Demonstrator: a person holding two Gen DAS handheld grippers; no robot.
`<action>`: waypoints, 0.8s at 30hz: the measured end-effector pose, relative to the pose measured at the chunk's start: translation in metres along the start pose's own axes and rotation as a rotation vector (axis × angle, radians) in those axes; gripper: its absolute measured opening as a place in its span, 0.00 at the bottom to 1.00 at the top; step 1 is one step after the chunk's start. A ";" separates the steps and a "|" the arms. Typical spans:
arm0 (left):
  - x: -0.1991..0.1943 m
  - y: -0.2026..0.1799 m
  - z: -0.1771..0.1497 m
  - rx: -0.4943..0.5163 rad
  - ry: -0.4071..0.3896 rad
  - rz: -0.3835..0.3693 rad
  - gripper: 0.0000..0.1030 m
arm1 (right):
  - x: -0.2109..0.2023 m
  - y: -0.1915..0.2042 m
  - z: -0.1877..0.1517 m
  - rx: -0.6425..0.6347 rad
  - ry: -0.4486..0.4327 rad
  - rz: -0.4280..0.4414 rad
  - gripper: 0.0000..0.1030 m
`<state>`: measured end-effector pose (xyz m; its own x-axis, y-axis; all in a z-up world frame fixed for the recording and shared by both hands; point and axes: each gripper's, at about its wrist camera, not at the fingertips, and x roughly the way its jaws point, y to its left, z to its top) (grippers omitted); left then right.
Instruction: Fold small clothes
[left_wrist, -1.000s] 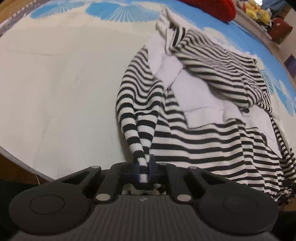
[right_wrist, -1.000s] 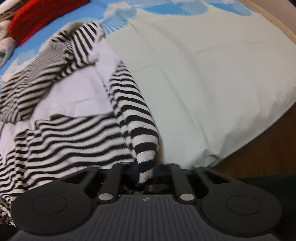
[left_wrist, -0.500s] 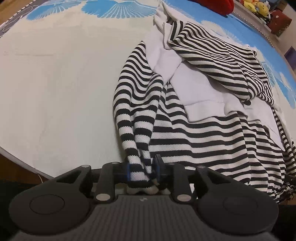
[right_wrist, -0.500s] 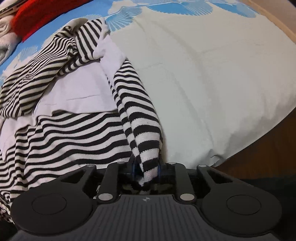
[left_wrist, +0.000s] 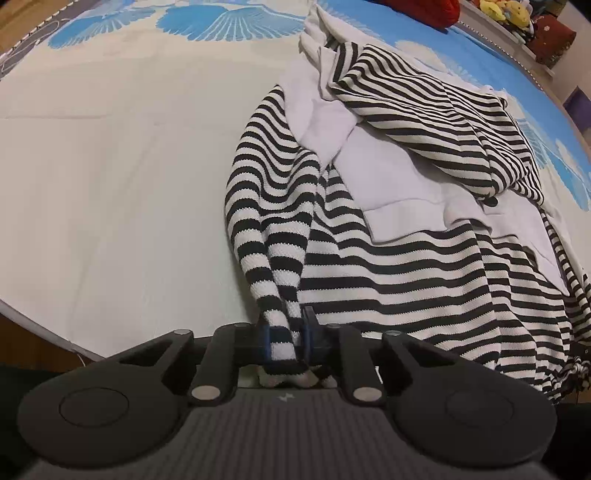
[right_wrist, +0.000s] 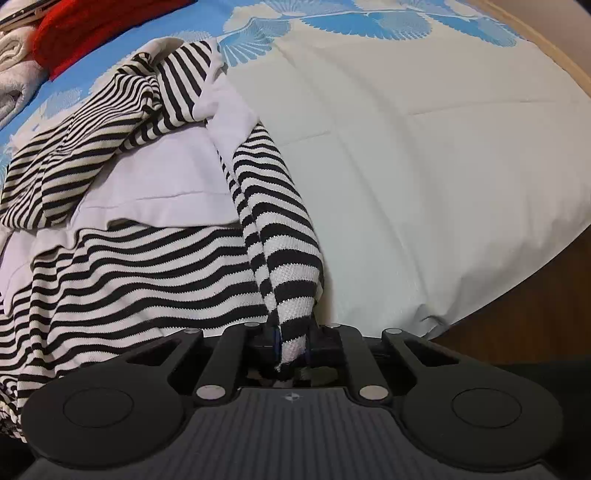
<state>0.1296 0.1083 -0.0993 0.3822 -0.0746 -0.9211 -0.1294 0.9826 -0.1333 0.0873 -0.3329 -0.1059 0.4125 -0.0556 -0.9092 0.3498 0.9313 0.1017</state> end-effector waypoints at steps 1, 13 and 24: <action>0.000 -0.001 0.000 0.004 -0.001 0.002 0.15 | -0.001 -0.001 0.000 0.004 -0.002 0.003 0.10; 0.002 -0.003 -0.001 0.030 0.001 0.012 0.17 | 0.000 0.001 -0.002 -0.015 0.017 0.001 0.12; -0.022 -0.016 -0.004 0.127 -0.113 0.035 0.08 | -0.025 0.001 0.003 -0.023 -0.113 0.048 0.07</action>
<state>0.1190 0.0933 -0.0783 0.4804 -0.0270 -0.8766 -0.0308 0.9984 -0.0476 0.0796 -0.3318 -0.0815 0.5210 -0.0503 -0.8521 0.3089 0.9417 0.1332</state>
